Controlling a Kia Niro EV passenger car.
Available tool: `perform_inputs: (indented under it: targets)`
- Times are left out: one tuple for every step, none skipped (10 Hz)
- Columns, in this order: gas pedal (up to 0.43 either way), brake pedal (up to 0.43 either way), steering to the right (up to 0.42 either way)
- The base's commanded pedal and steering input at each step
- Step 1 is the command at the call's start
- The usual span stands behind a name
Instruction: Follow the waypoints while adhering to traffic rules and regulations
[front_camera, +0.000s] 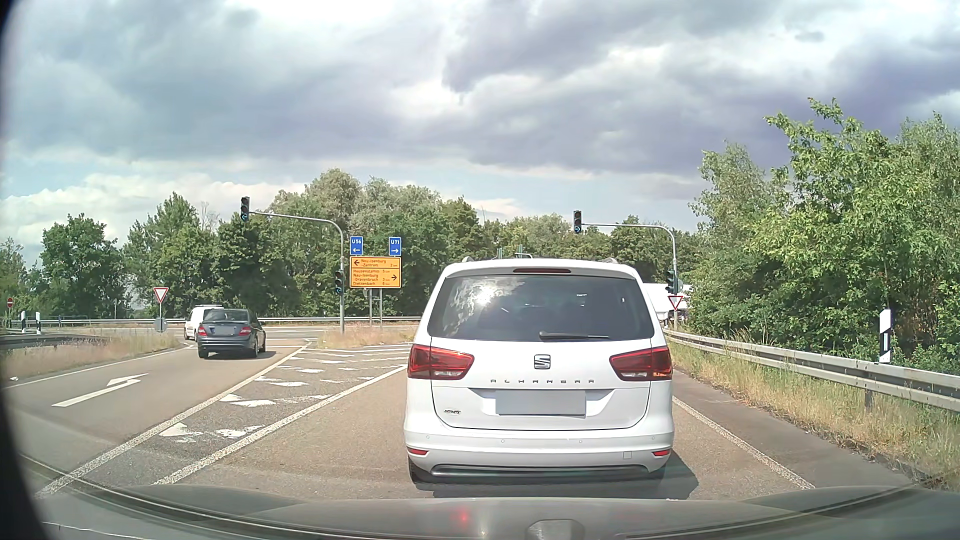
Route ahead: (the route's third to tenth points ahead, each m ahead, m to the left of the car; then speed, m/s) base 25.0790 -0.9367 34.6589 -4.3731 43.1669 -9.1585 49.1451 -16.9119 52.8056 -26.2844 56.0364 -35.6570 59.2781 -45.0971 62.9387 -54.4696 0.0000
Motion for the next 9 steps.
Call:
perform_inputs:
  targets:
    - [0.000, 0.299, 0.010]
    - [0.000, 0.256, 0.010]
    - [0.000, 0.159, 0.010]
    - [0.000, 0.104, 0.010]
    - [0.000, 0.073, 0.010]
    - [0.000, 0.037, 0.010]
    - [0.000, 0.037, 0.010]
    - [0.000, 0.037, 0.010]
    - [0.000, 0.037, 0.010]
